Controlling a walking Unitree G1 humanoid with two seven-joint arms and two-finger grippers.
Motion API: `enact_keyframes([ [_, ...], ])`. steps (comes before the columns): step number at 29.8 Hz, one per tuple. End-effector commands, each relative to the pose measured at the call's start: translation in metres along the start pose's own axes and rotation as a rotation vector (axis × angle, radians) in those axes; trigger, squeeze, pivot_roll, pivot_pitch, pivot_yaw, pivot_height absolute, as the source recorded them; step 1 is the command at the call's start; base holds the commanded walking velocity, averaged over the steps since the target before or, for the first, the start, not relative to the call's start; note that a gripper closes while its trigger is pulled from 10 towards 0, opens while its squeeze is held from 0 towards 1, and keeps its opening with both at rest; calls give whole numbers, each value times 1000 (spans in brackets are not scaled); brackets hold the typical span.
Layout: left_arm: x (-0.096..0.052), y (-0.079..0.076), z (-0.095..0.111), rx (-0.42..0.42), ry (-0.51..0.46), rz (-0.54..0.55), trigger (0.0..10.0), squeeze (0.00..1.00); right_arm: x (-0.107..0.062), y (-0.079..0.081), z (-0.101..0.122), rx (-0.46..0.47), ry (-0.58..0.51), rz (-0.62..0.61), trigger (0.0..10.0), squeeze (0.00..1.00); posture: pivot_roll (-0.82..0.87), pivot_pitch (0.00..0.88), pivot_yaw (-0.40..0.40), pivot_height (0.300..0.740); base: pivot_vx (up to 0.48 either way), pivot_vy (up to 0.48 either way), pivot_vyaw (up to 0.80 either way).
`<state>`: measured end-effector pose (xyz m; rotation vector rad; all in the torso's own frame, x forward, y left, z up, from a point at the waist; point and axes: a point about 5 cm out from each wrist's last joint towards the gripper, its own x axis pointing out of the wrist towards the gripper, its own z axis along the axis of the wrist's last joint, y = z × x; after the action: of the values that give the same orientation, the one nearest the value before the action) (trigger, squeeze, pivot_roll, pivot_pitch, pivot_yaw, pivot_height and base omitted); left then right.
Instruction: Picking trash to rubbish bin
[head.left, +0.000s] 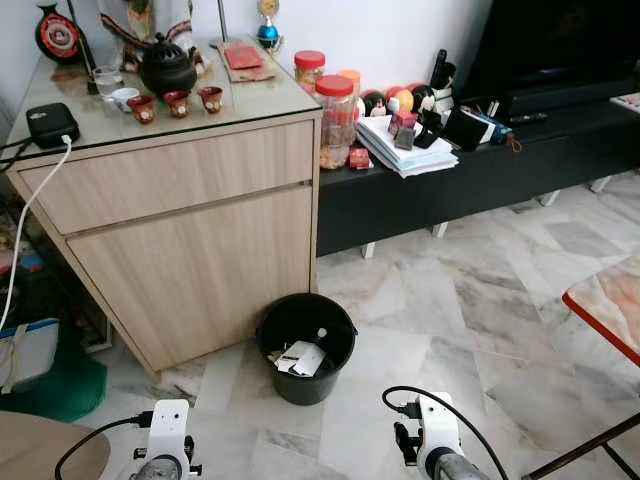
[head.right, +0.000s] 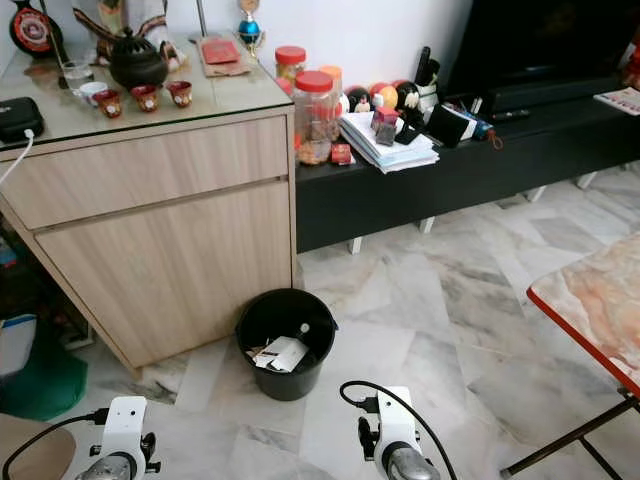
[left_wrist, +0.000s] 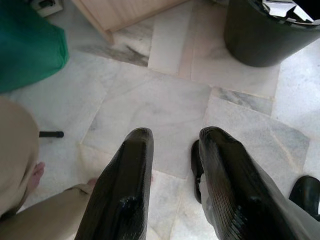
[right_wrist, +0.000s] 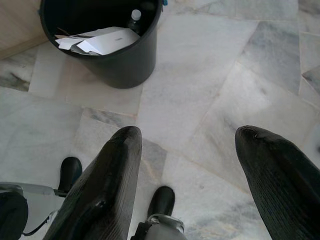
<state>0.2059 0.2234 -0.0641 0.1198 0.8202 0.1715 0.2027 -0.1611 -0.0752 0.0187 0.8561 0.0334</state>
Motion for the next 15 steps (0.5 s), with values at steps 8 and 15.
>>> enact_keyframes([
  [8, 1, -4, 3, 11, -2, -20, 10000, 0, -1, -1, -3, 38, 7, -15, 10000, 0, 60, 21, -50, 740, 0, 0, -306],
  [15, 1, -6, 1, 42, 12, -28, 10000, 0, -2, -3, -6, 24, 13, -21, 10000, 0, 52, 24, -51, 740, 0, 0, -793],
])
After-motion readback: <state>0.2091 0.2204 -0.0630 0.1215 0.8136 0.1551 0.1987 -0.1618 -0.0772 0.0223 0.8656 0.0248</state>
